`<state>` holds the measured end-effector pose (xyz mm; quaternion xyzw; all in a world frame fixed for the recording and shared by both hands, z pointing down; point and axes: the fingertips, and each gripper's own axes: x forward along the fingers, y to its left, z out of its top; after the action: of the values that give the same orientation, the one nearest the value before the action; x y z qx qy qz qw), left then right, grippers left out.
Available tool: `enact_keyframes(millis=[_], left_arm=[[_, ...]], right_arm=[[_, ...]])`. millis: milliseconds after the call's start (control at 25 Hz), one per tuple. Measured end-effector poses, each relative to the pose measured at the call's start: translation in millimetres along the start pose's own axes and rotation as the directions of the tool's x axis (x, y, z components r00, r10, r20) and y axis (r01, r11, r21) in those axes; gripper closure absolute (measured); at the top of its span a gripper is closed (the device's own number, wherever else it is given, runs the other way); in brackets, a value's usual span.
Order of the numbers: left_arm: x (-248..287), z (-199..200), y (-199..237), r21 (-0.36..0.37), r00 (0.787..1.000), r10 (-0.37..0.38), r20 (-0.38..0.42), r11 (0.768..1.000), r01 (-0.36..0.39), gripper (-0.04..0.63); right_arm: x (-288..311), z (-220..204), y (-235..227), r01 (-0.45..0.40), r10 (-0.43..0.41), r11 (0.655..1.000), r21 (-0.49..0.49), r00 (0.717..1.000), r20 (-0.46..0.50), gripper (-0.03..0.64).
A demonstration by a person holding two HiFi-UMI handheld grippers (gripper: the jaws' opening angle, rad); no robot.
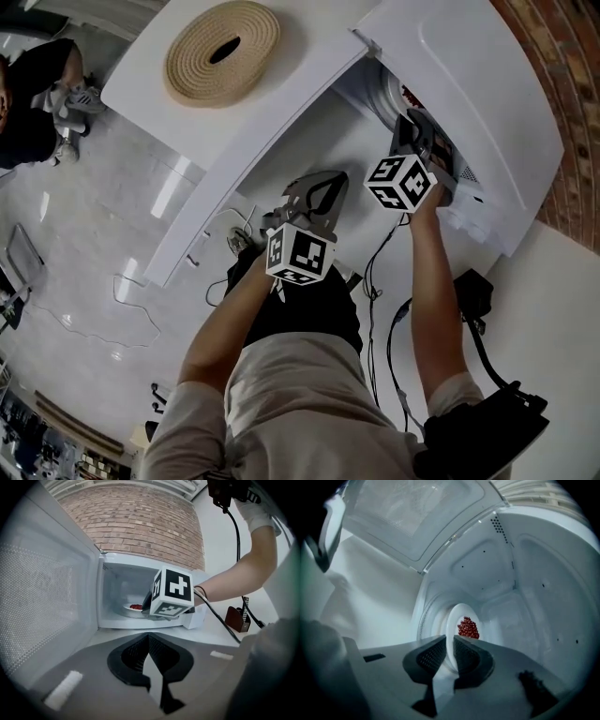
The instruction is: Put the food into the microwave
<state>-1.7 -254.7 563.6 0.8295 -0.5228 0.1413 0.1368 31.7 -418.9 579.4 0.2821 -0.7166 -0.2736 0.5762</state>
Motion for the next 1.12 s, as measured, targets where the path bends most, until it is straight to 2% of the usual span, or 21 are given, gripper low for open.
enact_keyframes(millis=[80, 160, 480, 680, 840, 1120], left_arm=[[-2, 1, -2, -0.005, 1.0, -0.004, 0.003, 1.0, 0.004, 0.588], [-3, 1, -2, -0.007, 1.0, -0.006, 0.006, 1.0, 0.006, 0.588], [-7, 1, -7, 0.002, 1.0, -0.016, 0.002, 1.0, 0.016, 0.588], [-15, 3, -9, 0.007, 1.0, -0.011, 0.005, 1.0, 0.011, 0.588], [-25, 5, -15, 0.017, 1.0, -0.014, 0.0, 1.0, 0.014, 0.588], [-47, 20, -21, 0.025, 1.0, 0.001, 0.026, 1.0, -0.002, 0.588]], right_arm=[[-4, 1, 1, -0.041, 0.041, 0.997, 0.069, 0.999, 0.01, 0.577], [-7, 2, 3, -0.072, 0.071, 0.993, 0.098, 0.997, 0.021, 0.566], [-23, 7, 10, -0.13, 0.124, 0.986, 0.106, 0.991, 0.06, 0.541], [-45, 15, 10, -0.08, 0.073, 0.994, 0.076, 0.993, 0.091, 0.546], [-71, 17, 11, -0.056, 0.047, 0.996, 0.071, 0.991, 0.122, 0.592], [-121, 29, 15, -0.048, 0.039, 0.998, 0.049, 0.984, 0.172, 0.606]])
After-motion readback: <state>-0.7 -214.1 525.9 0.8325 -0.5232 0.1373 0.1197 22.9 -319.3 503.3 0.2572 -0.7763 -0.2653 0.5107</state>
